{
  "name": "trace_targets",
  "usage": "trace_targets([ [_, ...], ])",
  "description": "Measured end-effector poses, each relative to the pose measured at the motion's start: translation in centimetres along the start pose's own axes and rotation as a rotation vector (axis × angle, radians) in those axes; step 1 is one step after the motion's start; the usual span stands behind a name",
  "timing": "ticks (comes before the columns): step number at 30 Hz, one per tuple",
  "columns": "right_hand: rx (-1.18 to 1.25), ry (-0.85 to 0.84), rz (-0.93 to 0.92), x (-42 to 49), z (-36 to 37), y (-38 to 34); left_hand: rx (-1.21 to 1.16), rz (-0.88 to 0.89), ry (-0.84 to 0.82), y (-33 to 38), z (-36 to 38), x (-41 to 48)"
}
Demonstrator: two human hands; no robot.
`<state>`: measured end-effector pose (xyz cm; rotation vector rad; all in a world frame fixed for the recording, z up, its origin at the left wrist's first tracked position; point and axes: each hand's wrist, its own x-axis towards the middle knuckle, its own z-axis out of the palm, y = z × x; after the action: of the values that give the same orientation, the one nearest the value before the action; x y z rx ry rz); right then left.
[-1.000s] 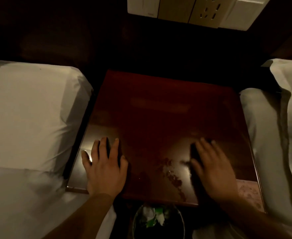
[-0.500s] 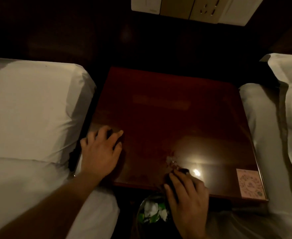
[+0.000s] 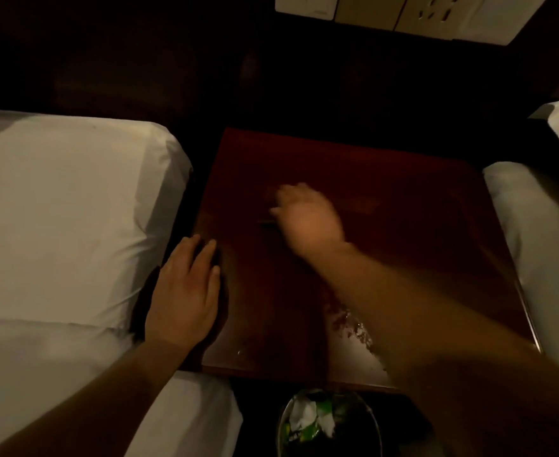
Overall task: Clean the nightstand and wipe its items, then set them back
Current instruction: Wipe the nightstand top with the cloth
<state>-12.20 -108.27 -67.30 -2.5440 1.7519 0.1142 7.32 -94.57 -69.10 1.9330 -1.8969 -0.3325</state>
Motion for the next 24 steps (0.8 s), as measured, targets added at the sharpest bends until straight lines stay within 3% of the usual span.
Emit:
trace_targets([
  [3, 0.054, 0.027, 0.213, -7.1, -0.4, 11.7, 0.056, 0.006, -0.031, 0.0, 0.0, 0.0],
  [5, 0.135, 0.096, 0.393, -15.2, -0.3, 15.8, 0.071, 0.015, -0.040, 0.0, 0.1, -0.1],
  [7, 0.204, 0.082, 0.513, -22.3, 0.9, 14.3, 0.127, 0.033, -0.052, 0.1, 0.4, 0.0],
  [9, 0.232, 0.060, 0.421, -26.3, 2.6, 10.0, 0.190, 0.056, -0.054, 0.1, 0.6, 0.0],
  [12, 0.355, 0.139, 0.297, -25.6, 3.1, 4.9, 0.205, 0.048, -0.055, 0.3, 0.5, 0.0],
  [15, 0.421, 0.207, 0.316, -21.5, 2.6, 2.7, 0.197, 0.056, -0.050, 0.4, 0.6, 0.1],
  [20, 0.400, 0.114, 0.153, -20.7, 2.0, 4.5, 0.191, 0.083, 0.008, 0.1, 1.0, 0.1],
  [22, 0.560, 0.151, 0.352, -21.3, 1.3, 7.4, 0.192, 0.073, 0.015, 0.0, 1.0, 0.1],
  [24, 0.795, 0.297, 0.630, -21.2, 0.6, 9.2, 0.190, 0.061, 0.014, 0.0, 1.1, 0.1],
])
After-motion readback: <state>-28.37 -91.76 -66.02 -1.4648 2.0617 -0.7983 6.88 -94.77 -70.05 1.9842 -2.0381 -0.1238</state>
